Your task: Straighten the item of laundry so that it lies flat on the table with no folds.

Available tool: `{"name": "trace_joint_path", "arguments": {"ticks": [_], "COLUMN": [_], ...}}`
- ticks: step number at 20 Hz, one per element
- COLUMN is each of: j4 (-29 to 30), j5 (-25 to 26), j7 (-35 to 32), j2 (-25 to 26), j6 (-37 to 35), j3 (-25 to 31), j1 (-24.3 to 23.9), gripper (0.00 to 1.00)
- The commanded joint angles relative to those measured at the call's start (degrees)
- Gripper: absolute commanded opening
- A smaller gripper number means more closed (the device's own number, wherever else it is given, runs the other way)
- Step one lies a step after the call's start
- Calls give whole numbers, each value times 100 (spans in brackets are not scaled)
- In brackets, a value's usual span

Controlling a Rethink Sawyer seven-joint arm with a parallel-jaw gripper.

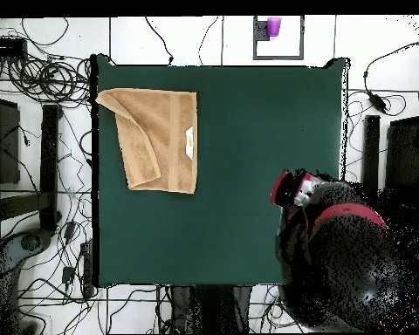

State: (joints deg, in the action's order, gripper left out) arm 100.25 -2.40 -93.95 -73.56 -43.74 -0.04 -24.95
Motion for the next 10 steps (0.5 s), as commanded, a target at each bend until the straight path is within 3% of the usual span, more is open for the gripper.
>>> {"name": "trace_joint_path", "arguments": {"ticks": [1,7,10], "j4": [1481,1795,1595], "j5": [-93,-73,266], "j7": [971,948,919], "j2": [575,604,461], "j6": [760,1152,946], "j3": [933,1346,1325], "j1": [-130,-411,-327], "gripper": [100,100,100]}}
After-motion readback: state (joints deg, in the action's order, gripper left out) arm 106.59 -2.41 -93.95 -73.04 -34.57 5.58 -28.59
